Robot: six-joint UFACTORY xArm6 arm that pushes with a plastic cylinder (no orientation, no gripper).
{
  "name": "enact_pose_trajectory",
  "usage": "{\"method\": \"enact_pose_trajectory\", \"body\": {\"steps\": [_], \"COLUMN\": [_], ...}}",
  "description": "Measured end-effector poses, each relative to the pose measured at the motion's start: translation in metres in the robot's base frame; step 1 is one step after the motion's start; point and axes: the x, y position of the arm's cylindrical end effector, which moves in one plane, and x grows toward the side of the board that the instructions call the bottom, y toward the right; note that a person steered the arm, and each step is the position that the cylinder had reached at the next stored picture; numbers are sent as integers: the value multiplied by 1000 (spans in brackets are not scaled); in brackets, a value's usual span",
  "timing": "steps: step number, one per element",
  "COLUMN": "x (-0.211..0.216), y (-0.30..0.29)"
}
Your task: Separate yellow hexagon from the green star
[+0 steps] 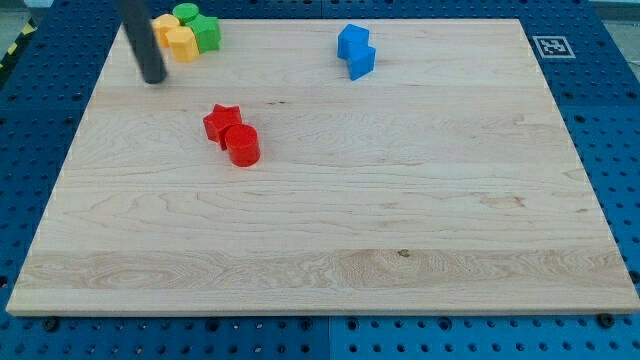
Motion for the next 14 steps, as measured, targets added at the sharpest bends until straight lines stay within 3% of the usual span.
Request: {"method": "enact_pose_trajectory", "body": {"steps": [1, 2, 7, 11, 14], "x": [-48, -111, -109, -54, -26], "y": [-40, -40, -8, 26, 93]}}
